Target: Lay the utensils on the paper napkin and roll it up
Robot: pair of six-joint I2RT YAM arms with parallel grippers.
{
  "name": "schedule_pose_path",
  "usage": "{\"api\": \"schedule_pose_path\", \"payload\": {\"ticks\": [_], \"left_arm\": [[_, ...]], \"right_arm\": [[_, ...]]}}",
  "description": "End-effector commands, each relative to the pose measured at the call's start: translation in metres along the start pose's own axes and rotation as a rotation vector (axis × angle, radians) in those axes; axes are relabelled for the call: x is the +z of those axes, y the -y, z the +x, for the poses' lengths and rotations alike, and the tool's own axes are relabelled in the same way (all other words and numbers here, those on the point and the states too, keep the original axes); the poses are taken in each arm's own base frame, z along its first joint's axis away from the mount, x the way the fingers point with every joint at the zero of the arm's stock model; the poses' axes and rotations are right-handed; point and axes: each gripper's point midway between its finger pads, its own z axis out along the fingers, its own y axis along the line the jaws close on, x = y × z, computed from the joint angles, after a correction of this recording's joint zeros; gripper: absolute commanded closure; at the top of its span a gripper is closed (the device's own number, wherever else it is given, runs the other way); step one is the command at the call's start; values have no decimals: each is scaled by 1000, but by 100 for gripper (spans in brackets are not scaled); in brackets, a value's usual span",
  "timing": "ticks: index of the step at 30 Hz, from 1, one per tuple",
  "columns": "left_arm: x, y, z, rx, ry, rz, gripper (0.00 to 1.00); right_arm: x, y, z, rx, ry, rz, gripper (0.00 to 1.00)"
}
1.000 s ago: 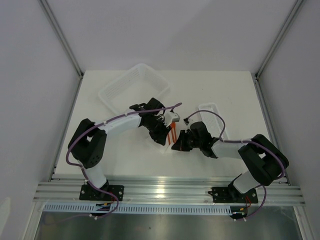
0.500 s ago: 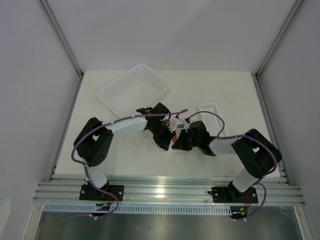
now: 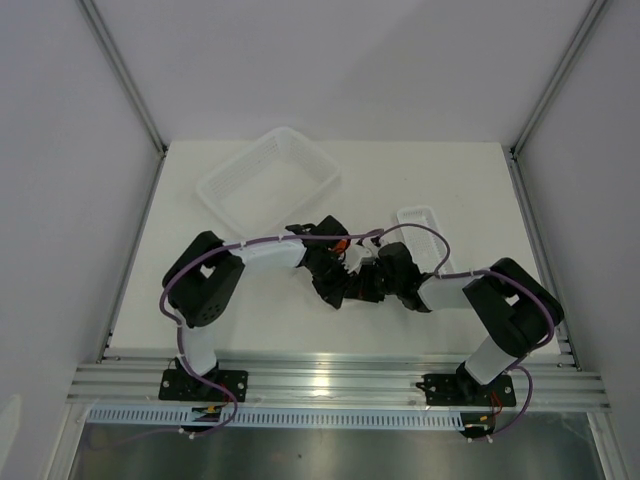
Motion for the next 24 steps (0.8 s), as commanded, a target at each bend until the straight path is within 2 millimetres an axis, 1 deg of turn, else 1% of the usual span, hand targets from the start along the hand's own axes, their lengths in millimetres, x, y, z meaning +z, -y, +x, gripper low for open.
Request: {"api": "schedule_pose_path", "payload": {"ticks": [1,5,11,12,13,14,16,17,19,21,24], "left_arm": [[2,-5,-3,-20,3,-26,68],[4,-10,-3,-32,-1,-48,68],[3,-6,-4,-33,5,-38,68],[3,-7,-2,-34,4,-40,68],[3,-7,-1,-30,1,-39,68],[3,-7,0,-32,-2,-42,68],[5,-9,2,-34,-7,-46,68],[6,-10,4,-35,-10,-46,68],[7,-10,4,-39,-13,-43,68],[7,-10,4,-37,-14,-44,68],[6,-10,2,-32,-9,-47,68]], "right_arm": [[-5,-12,-19,-5,64,-13,100],[-8,-15,-20,-6,69,-16,100],[-16,-19,-23,-4,85,-11,100],[-18,-16,-23,-1,86,10,100],[-22,-19,-26,-2,101,10,100],[-26,-14,-24,8,95,39,100],[-31,-10,-29,8,125,80,100],[-37,-13,-34,2,148,81,98],[-45,-7,-37,5,167,125,95],[-51,-7,-39,6,178,139,93],[-62,-1,-43,8,198,173,92]]}}
